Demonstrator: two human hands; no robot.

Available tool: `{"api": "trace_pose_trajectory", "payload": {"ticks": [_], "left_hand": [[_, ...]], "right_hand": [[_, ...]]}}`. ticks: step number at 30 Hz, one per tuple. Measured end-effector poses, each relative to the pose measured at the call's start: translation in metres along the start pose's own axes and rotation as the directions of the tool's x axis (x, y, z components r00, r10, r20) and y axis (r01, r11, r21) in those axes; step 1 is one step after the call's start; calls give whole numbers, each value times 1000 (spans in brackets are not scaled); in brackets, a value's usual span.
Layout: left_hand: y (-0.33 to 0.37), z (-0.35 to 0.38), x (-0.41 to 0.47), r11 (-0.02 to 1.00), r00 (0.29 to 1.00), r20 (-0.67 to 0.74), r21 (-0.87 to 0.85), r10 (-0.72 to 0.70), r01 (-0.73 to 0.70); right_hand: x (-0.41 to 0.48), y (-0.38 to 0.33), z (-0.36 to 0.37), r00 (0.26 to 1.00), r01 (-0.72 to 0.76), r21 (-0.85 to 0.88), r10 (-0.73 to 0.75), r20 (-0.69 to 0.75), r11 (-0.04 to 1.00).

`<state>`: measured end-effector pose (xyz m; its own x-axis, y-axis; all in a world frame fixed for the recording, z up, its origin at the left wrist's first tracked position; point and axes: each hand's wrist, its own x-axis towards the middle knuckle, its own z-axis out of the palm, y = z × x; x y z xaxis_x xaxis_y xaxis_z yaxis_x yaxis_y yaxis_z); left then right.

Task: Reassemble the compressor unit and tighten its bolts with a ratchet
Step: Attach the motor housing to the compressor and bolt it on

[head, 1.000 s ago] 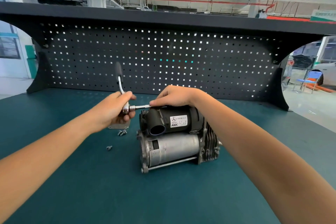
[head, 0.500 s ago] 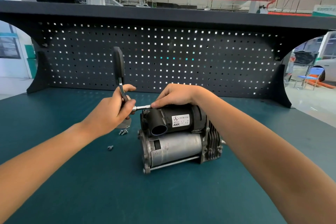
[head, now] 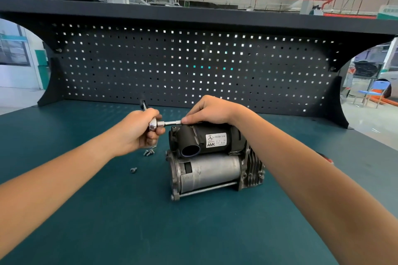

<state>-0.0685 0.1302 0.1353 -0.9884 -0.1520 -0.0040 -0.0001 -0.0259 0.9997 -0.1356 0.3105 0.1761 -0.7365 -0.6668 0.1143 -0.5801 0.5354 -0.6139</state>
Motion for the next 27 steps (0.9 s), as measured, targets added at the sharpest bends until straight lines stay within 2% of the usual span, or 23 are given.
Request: {"api": "trace_pose_trajectory", "payload": {"ticks": [3, 7, 10, 12, 15, 17, 19, 21, 24, 27], "left_hand": [[-4, -3, 1, 978, 990, -13, 157, 139, -136], [-6, -12, 1, 866, 947, 56, 390, 316, -312], [-8, -12, -1, 860, 932, 25, 377, 361, -343], [-4, -4, 1, 904, 952, -43, 329, 304, -274], [5, 3, 7, 976, 994, -107, 218, 36, -12], [6, 3, 7, 982, 982, -64, 45, -178, 181], [2, 2, 6, 959, 959, -6, -34, -282, 282], [0, 2, 6, 960, 960, 1, 0, -280, 280], [0, 1, 5, 982, 994, -19, 154, -112, 113], [-3, 1, 3, 984, 1000, -16, 178, -10, 12]], "right_hand": [[0, -1, 0, 1000, 3, -23, -3, 16, 1000], [-1, -3, -1, 1000, 4, -38, -3, 14, 999], [-2, -5, 0, 1000, 0, -53, 0, 6, 999], [-2, -5, 2, 1000, 1, -63, -3, -29, 998], [-5, -4, 7, 997, 19, -121, -28, -71, 992], [-7, -5, 11, 997, 6, -192, -21, -75, 981], [-7, -5, 12, 996, -32, -243, 12, -84, 969], [-6, -4, 13, 994, -62, -250, 39, -98, 966], [-3, -4, 14, 992, -80, -233, 55, -114, 969], [-4, -10, 13, 991, -69, -196, 45, -125, 978]]}}
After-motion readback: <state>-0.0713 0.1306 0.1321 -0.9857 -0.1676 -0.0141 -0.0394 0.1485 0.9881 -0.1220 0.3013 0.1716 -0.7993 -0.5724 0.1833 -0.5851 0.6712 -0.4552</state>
